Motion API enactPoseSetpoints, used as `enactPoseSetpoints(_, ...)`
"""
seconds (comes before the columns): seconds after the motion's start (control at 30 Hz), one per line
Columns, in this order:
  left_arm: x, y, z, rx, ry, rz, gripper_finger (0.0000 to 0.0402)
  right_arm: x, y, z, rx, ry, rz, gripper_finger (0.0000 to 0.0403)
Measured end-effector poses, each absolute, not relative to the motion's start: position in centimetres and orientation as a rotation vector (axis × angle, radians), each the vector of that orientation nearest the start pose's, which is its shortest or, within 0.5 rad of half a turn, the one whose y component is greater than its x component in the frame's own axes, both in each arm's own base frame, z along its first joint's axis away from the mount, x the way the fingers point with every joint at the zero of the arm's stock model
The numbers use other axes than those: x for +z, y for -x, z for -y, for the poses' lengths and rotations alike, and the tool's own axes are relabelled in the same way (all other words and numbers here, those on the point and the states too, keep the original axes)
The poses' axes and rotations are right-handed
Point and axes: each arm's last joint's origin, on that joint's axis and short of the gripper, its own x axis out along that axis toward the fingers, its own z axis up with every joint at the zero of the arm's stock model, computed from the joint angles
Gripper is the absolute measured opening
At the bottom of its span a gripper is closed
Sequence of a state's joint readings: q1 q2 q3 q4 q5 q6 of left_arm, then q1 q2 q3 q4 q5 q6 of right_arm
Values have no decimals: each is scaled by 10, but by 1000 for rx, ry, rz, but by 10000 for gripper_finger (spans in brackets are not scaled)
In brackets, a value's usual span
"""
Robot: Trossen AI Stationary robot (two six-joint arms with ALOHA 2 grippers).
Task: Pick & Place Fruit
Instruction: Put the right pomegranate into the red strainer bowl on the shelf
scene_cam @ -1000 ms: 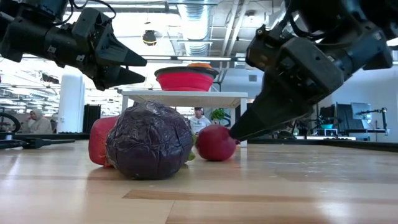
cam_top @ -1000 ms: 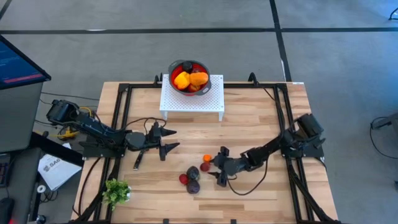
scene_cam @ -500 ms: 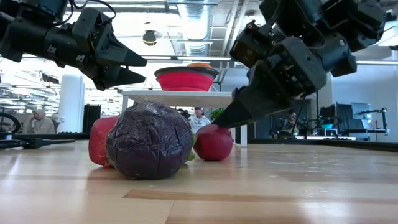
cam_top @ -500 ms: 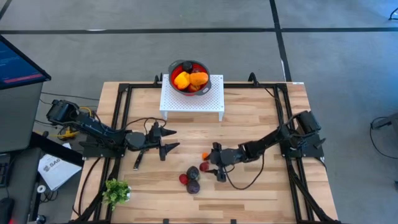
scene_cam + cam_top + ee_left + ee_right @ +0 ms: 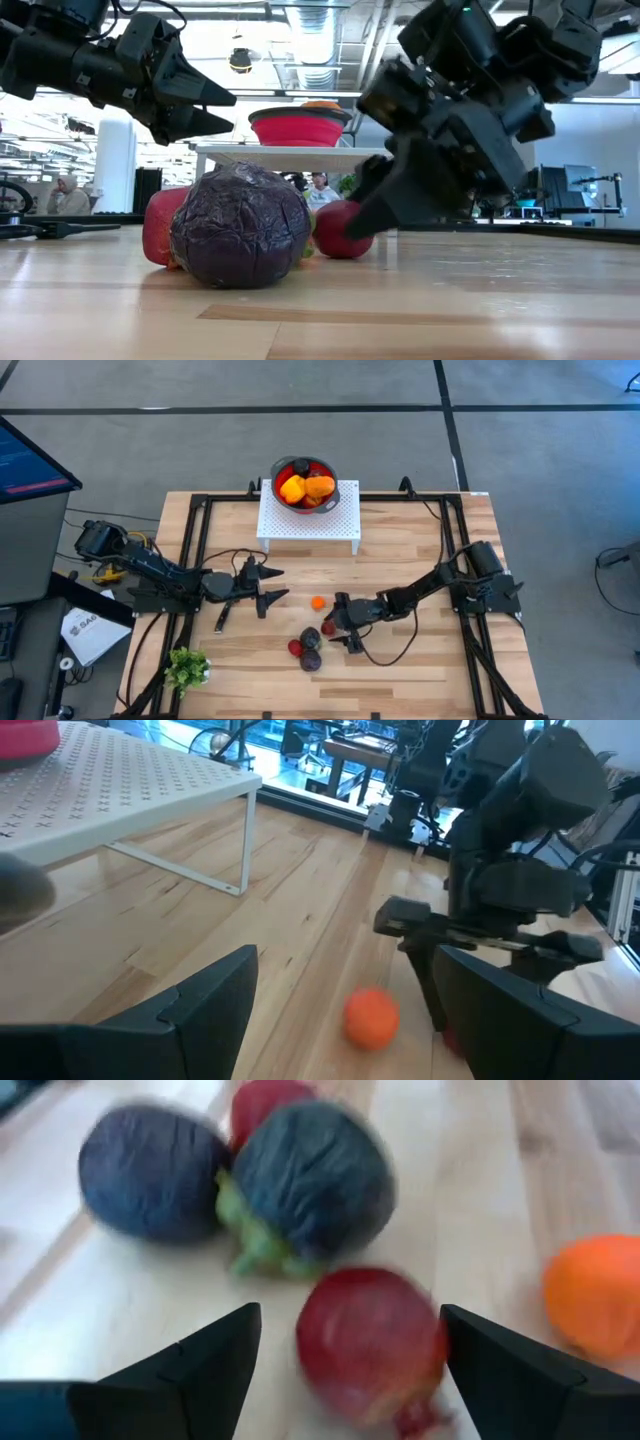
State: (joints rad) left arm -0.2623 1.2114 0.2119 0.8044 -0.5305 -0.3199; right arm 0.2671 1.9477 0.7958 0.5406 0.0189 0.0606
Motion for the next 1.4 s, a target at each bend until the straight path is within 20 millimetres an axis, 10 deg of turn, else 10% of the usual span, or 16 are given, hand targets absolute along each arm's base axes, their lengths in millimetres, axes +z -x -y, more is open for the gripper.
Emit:
enactPoseSetpoints(0.53, 167, -205, 42, 201, 247, -122, 294, 110, -325, -98, 75, -17, -690, 147)
enactPoseSetpoints(1.03, 172, -294, 49, 144, 362, -171, 294, 162, -325, -98, -280, 207, -393, 171)
enactPoseSetpoints(1.4, 164, -308, 33, 127, 426, -192, 294, 162, -325, -98, -284, 209, -389, 183)
